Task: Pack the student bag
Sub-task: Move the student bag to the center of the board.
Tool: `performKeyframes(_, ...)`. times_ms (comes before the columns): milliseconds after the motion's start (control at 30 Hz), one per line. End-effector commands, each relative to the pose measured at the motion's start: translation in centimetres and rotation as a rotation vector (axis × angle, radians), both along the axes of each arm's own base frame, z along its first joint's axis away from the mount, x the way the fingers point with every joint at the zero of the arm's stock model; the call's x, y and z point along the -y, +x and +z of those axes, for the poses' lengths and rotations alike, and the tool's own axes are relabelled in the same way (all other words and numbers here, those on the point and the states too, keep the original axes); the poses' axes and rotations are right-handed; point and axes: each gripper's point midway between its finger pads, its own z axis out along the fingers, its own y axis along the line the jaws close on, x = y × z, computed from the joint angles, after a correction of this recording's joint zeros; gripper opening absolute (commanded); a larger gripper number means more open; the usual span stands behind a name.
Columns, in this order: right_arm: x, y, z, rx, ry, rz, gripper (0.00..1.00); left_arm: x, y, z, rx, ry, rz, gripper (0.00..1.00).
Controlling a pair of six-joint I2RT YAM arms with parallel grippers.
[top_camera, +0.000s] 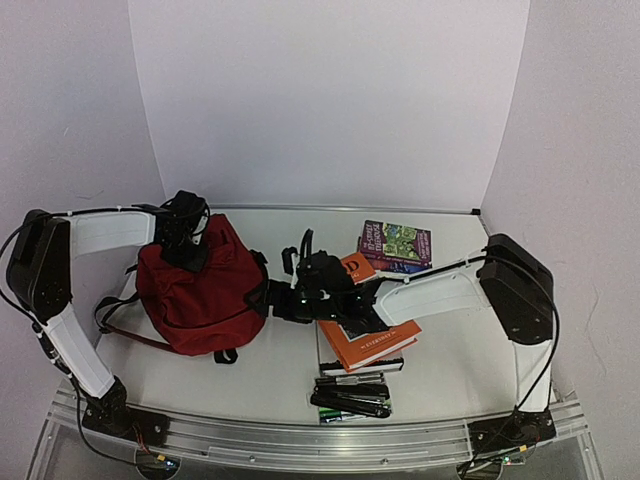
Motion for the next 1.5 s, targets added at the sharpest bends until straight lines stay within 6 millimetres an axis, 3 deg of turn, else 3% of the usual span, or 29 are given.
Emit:
performKeyframes(0,-2.5,1.5,-0.1,-0.038,0.068,-0.009,0.78,-0.9,-0.3,1.1,0.043,0.016,0.037,0.08)
performKeyframes(100,-3.8,1.8,0.6,-0.012,0.087,0.022,0.64,-1.1,-0.6,1.3,0.044,0.001,0.064,0.0)
performKeyframes(200,-4.4,2.6,2.8,0.05,0.11,0.033,0.36,-0.7,-1.1,2.3,0.053,-0.062,0.091,0.0)
performKeyframes(300,-3.6,3.7,5.6,0.132,0.11,0.008,0.07,0.6,-1.9,4.5,0.068,-0.187,0.098,0.0)
performKeyframes(367,-2.2,5.1,7.7,0.193,0.089,-0.021,0.0,2.2,-2.6,6.3,0.074,-0.296,0.064,0.0)
performKeyframes(500,1.7,8.7,12.3,0.293,0.041,-0.066,0.0,5.7,-4.9,9.7,0.053,-0.495,-0.039,0.0)
performKeyframes(633,6.8,12.8,15.2,0.385,-0.112,-0.141,0.0,10.3,-7.8,12.5,-0.017,-0.691,-0.173,0.0)
performKeyframes(767,12.3,17.0,15.1,0.411,-0.302,-0.262,0.0,15.1,-9.8,14.4,-0.059,-0.846,-0.292,0.0)
performKeyframes(900,14.5,19.0,14.1,0.406,-0.352,-0.309,0.03,19.7,-10.9,15.1,-0.106,-0.974,-0.378,0.02)
performKeyframes(1000,15.0,19.0,13.1,0.389,-0.375,-0.314,0.23,22.0,-11.2,15.3,-0.139,-1.04,-0.41,0.16)
performKeyframes(1067,15.6,18.5,13.1,0.38,-0.38,-0.323,0.35,22.1,-11.3,15.3,-0.136,-1.038,-0.397,0.33)
performKeyframes(1133,16.5,17.9,13.2,0.382,-0.393,-0.332,0.39,21.1,-11.0,15.1,-0.108,-0.998,-0.35,0.47)
performKeyframes(1267,18.3,16.1,16.1,0.431,-0.388,-0.342,0.56,17.9,-10.5,16.0,-0.003,-0.902,-0.249,0.75)
performKeyframes(1367,19.4,14.3,18.2,0.451,-0.352,-0.335,0.67,15.1,-9.8,16.8,0.075,-0.841,-0.178,0.89)
performKeyframes(1467,19.7,12.7,19.4,0.437,-0.294,-0.31,0.74,11.9,-8.4,17.3,0.12,-0.827,-0.098,0.95)
